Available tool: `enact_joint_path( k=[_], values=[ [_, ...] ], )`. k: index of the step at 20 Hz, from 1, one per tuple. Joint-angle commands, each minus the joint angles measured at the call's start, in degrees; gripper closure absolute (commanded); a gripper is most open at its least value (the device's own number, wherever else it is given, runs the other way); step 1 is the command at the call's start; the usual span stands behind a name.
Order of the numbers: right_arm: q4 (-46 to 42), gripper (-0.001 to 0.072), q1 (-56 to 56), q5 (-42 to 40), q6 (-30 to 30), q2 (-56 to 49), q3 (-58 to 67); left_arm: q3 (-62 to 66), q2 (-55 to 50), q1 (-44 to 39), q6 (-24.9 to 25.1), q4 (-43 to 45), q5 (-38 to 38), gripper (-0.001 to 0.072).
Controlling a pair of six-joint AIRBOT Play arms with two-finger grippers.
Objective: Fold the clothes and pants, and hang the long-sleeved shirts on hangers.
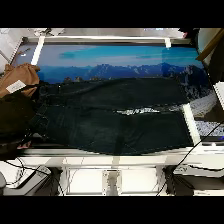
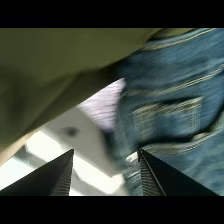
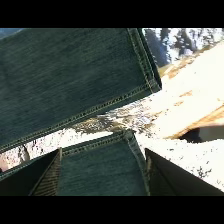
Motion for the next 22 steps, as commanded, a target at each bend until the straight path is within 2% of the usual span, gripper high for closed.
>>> enact_joint_path(
  k=[1, 7, 11, 12, 13, 14, 19, 22],
  values=[
    [0.35, 0.0161, -0.04, 2.62, 1.49, 4.28, -0.04, -0.37, -6.23, 1.09, 10.23, -12.07, 2.8, 0.0243],
    [0.35, 0.0161, -0.04, 3.04, 2.67, 9.07, -0.02, -0.37, -10.47, 0.44, 10.95, -12.28, 4.02, 0.0243],
    [0.35, 0.0161, -0.04, 4.83, 3.13, 10.21, -0.04, -0.35, -13.05, -2.8, 11.34, -12.57, 4.98, 0.0243],
    [0.33, 0.0161, -0.04, 5.68, 3.17, 10.36, -0.04, -0.33, -13.33, -3.8, 11.82, -12.61, 5.16, 0.0311],
    [0.24, 0.0161, -0.04, 6.36, 3.17, 10.56, -0.04, -0.15, -13.27, -4.5, 11.96, -13.29, 5.2, 0.0524],
    [-0.07, 0.0161, -0.04, 6.47, 3.13, 10.93, -0.04, 0.24, -13.09, -4.76, 11.96, -14.29, 4.9, 0.0683],
    [-8.63, 0.0162, -0.68, 7.76, 2.47, 11.93, -1.77, 3.5, -8.96, -4.72, 11.91, -15.41, 1.55, 0.0683],
    [-8.74, 0.0162, -6.01, 7.74, 2.45, 11.91, -12.48, 3.52, -4.76, -4.72, 11.87, -15.87, 0.31, 0.0683]
  ],
)
